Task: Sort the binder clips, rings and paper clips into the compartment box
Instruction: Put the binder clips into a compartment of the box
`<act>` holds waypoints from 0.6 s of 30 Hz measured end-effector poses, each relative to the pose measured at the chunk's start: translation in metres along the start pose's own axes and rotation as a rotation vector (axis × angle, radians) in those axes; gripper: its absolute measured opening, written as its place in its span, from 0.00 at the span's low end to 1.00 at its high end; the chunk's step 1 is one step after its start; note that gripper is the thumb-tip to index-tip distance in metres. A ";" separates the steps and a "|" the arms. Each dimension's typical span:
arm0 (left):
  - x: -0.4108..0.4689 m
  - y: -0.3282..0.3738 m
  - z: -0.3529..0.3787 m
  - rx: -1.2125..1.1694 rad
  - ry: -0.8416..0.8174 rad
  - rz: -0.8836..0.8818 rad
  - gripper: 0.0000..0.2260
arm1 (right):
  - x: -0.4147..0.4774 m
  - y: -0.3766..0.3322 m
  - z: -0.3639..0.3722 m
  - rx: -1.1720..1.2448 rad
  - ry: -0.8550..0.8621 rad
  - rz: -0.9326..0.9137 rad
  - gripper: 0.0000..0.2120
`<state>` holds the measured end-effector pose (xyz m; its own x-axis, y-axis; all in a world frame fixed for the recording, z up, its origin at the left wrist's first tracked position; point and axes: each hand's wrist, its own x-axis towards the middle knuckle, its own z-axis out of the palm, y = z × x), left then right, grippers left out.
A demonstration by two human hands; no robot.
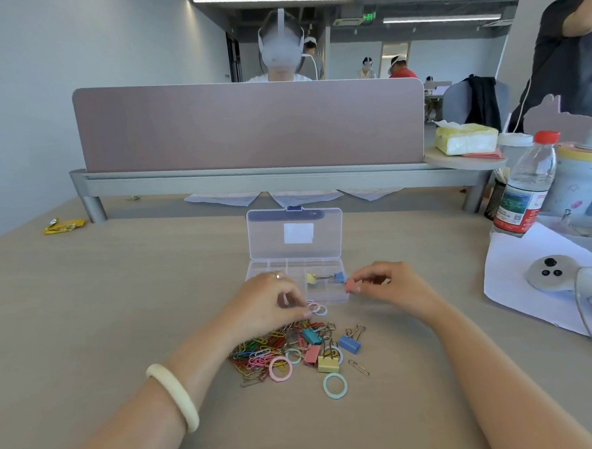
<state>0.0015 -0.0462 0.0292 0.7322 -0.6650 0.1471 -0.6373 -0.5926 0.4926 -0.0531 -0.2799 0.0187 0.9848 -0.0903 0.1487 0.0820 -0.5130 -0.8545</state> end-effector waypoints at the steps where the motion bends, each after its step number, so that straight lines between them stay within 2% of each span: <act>1: -0.006 0.001 0.000 0.019 -0.056 -0.002 0.09 | 0.003 0.001 0.000 -0.002 0.063 -0.011 0.05; 3: -0.013 0.002 0.005 0.071 -0.126 0.006 0.12 | 0.012 0.003 0.003 -0.021 0.175 -0.027 0.05; 5: -0.016 0.005 0.012 0.115 -0.129 0.020 0.13 | 0.025 0.003 0.007 -0.054 0.220 -0.036 0.04; 11: -0.018 0.011 0.019 0.181 -0.057 0.026 0.14 | 0.061 0.008 0.021 -0.268 0.168 0.018 0.08; 15: -0.017 0.019 0.024 0.332 0.026 0.028 0.22 | 0.073 0.016 0.026 -0.295 0.179 0.034 0.09; 18: -0.013 0.025 0.029 0.396 0.090 0.030 0.21 | 0.075 0.021 0.029 -0.296 0.197 0.032 0.09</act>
<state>-0.0312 -0.0653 0.0146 0.7186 -0.6530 0.2391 -0.6893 -0.7144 0.1207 0.0266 -0.2726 -0.0022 0.9353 -0.2585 0.2415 -0.0251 -0.7294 -0.6836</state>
